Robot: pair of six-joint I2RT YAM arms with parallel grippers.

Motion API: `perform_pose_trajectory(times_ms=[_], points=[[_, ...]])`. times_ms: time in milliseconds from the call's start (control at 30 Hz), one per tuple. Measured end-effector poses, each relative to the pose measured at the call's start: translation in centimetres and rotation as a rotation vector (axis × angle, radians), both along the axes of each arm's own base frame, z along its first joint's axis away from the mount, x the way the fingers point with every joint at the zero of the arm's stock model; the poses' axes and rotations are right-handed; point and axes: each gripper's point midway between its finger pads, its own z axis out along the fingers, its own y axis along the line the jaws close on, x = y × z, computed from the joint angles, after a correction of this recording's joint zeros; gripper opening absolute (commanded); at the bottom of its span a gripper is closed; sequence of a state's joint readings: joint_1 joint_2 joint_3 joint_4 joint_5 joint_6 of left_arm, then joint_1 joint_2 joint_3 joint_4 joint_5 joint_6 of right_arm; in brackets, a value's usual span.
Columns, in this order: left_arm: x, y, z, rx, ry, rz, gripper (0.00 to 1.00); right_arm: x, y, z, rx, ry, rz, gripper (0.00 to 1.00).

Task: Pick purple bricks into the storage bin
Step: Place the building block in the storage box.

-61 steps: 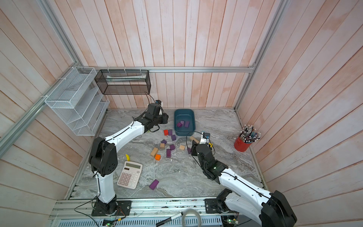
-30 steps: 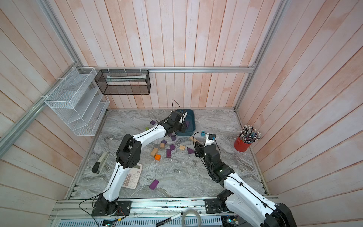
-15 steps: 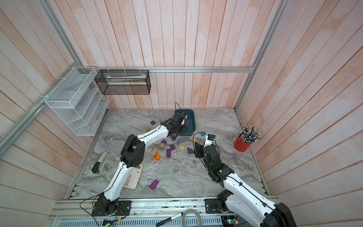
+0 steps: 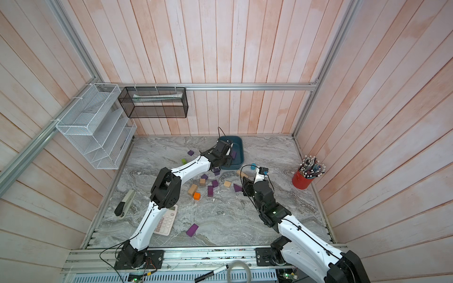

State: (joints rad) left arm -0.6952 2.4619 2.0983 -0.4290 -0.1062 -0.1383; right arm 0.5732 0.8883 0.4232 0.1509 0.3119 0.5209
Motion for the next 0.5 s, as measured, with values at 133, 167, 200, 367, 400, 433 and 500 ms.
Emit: perform_pose_trajectory(times_ms=[133,167,200,367,400,433,500], points=[[0.1,0.1,0.2,0.005,-0.006,0.003,0.53,0.0,0.0,0.1,0.002,-0.002,0.000,0.61],[0.1,0.1,0.3,0.004,-0.008,0.003,0.54,0.0,0.0,0.1,0.002,-0.003,0.000,0.61],[0.1,0.1,0.6,0.001,-0.011,0.004,0.54,0.0,0.0,0.1,0.002,-0.003,0.000,0.61],[0.2,0.3,4.2,-0.039,-0.051,0.015,0.64,0.0,0.0,0.1,0.003,-0.005,0.000,0.61],[0.2,0.5,5.4,-0.054,-0.063,0.021,0.67,0.0,0.0,0.2,0.004,-0.006,0.000,0.61],[0.1,0.7,6.4,-0.066,-0.073,0.024,0.71,0.0,0.0,0.3,0.006,-0.009,0.000,0.61],[0.0,1.3,8.5,-0.093,-0.091,0.039,0.75,0.0,0.0,0.5,0.009,-0.015,0.001,0.61]])
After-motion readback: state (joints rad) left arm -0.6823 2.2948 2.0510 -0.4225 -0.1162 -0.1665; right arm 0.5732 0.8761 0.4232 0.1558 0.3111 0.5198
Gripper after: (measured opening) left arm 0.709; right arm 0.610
